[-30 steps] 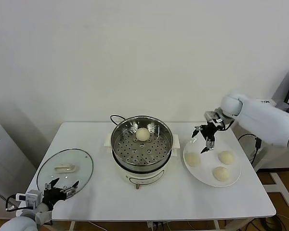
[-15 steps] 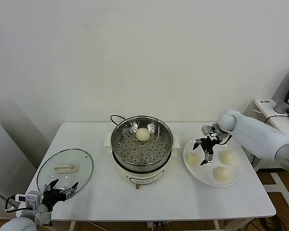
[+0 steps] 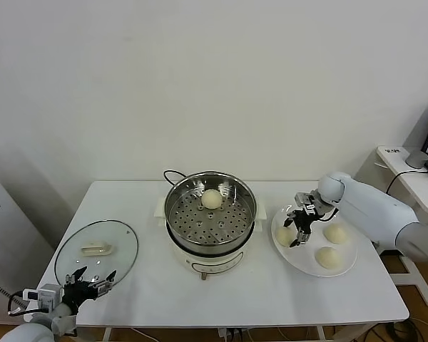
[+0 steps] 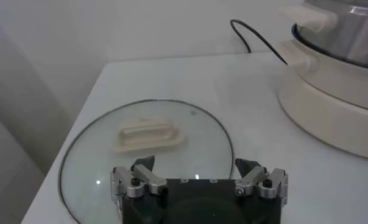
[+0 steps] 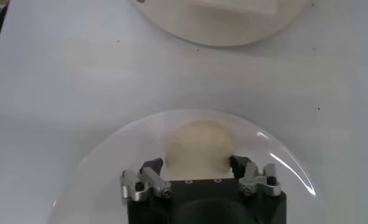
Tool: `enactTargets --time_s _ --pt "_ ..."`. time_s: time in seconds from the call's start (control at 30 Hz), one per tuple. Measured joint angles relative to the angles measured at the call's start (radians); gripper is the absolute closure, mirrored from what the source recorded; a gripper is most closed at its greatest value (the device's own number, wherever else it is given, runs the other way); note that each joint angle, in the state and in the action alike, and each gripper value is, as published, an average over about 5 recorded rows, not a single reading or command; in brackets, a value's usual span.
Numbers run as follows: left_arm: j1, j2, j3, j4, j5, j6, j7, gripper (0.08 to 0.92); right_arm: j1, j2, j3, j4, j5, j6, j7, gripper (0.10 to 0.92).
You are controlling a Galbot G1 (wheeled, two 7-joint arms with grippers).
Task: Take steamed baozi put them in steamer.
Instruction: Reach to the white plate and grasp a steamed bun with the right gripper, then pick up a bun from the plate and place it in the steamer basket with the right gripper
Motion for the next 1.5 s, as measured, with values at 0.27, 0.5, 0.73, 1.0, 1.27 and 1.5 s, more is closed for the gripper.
enactTargets --time_s 0.27,0.5,0.73,1.0,1.27,1.5 --pt "0.008 -0.004 -0.004 -0.007 0.002 0.000 -0.001 0.177 0.004 -0.011 0.000 0.009 0.005 -0.004 0.006 0.524" --pt "0.014 -0.005 -0.008 -0.011 0.004 0.002 -0.004 0.177 0.104 -0.057 -0.091 0.080 0.078 -0.031 -0.007 0.525" --pt "0.010 -0.005 -0.008 -0.016 0.004 0.006 -0.007 0.177 0.331 -0.122 -0.267 0.213 0.206 -0.090 -0.033 0.525" --pt "0.009 -0.005 -0.005 -0.017 0.006 0.006 -0.008 0.177 0.589 -0.132 -0.426 0.364 0.369 -0.184 -0.027 0.525" --pt "0.009 -0.003 -0.003 -0.021 0.006 0.005 -0.009 0.177 0.724 -0.074 -0.493 0.472 0.540 -0.290 0.026 0.525" --pt "0.010 -0.006 0.001 -0.022 0.006 0.005 -0.009 0.177 0.745 0.009 -0.504 0.513 0.647 -0.376 0.104 0.525"
